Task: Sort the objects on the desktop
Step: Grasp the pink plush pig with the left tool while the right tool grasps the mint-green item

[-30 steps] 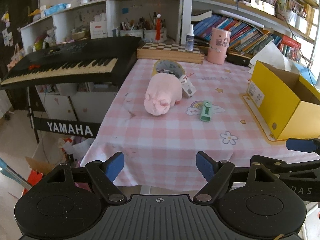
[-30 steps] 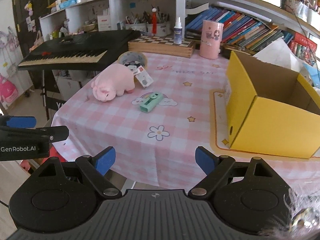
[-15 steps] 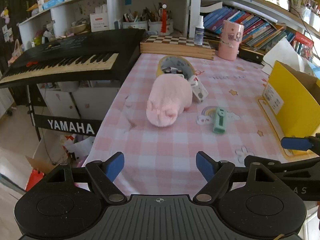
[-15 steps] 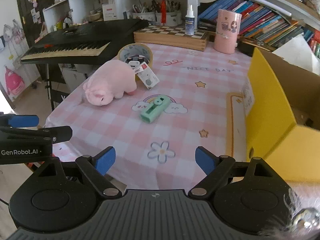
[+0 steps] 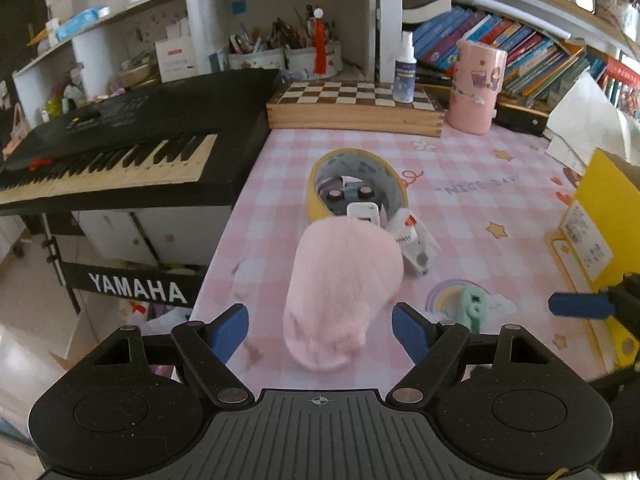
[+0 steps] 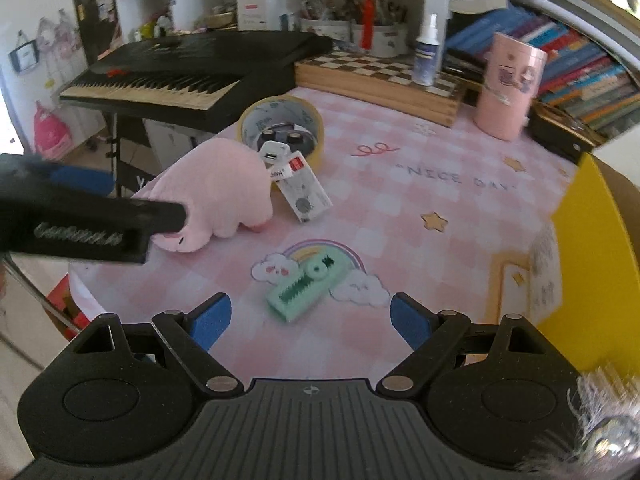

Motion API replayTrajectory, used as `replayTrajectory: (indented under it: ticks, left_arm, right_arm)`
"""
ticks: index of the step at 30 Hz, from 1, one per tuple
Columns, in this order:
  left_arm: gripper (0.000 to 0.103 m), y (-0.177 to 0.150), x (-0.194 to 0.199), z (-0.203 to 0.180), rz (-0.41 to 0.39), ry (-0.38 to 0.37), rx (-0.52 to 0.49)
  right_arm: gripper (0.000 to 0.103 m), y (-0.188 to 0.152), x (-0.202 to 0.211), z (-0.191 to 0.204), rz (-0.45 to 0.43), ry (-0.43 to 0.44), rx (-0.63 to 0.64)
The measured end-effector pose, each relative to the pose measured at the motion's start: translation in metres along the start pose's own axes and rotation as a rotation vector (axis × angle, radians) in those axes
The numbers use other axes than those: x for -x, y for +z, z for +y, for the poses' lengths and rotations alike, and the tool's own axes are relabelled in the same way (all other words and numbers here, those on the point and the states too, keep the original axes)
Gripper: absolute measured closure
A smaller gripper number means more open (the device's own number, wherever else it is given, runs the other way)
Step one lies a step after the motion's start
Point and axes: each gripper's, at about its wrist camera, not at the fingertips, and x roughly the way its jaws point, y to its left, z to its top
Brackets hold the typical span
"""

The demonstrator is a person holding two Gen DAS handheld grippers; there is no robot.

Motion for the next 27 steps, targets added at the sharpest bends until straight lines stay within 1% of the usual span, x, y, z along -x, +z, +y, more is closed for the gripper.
replayTrajectory:
  ticks: [8,11,12,13,15,17,20,22,23,24,25,26,27]
  left_arm:
    - [0.022,0.009,-0.041,-0.003,0.09,-0.032,-0.026]
    - [0.022,0.011,-0.053,-0.003,0.118,-0.043,-0.029]
    - [0.022,0.01,-0.056,-0.004,0.125,-0.046,-0.03]
    - [0.022,0.01,-0.058,-0.004,0.131,-0.047,-0.032]
    - [0.022,0.01,-0.062,-0.005,0.136,-0.047,-0.03]
    - [0.022,0.011,-0.064,-0.007,0.137,-0.047,-0.021]
    - [0.023,0.012,-0.065,-0.01,0.129,-0.064,-0.007]
    - [0.024,0.011,-0.065,-0.011,0.12,-0.07,-0.007]
    - [0.029,0.011,-0.064,-0.01,0.118,-0.073,-0.001]
    - [0.038,0.01,-0.063,-0.008,0.114,-0.074,0.01]
    - [0.04,0.01,-0.062,-0.006,0.111,-0.082,0.022]
    - [0.043,0.01,-0.059,-0.003,0.107,-0.09,0.034]
    - [0.044,0.009,-0.056,-0.001,0.101,-0.091,0.041]
  right_arm:
    - [0.018,0.009,-0.038,0.002,0.044,0.021,0.076]
    - [0.02,0.011,-0.047,-0.001,0.05,0.017,0.079]
    - [0.023,0.011,-0.05,-0.003,0.054,0.016,0.072]
    - [0.027,0.011,-0.053,-0.005,0.058,0.022,0.063]
    - [0.028,0.011,-0.055,-0.008,0.05,0.037,0.05]
    - [0.028,0.011,-0.057,-0.008,0.039,0.04,0.063]
    - [0.032,0.012,-0.058,-0.008,0.029,0.054,0.078]
    - [0.04,0.012,-0.058,-0.007,0.022,0.072,0.099]
    - [0.043,0.012,-0.057,-0.007,0.018,0.082,0.111]
    - [0.055,0.011,-0.056,-0.006,0.014,0.098,0.123]
    - [0.07,0.011,-0.055,-0.005,0.008,0.107,0.137]
    - [0.076,0.012,-0.054,-0.004,0.008,0.116,0.141]
    - [0.08,0.013,-0.053,-0.004,0.01,0.122,0.138]
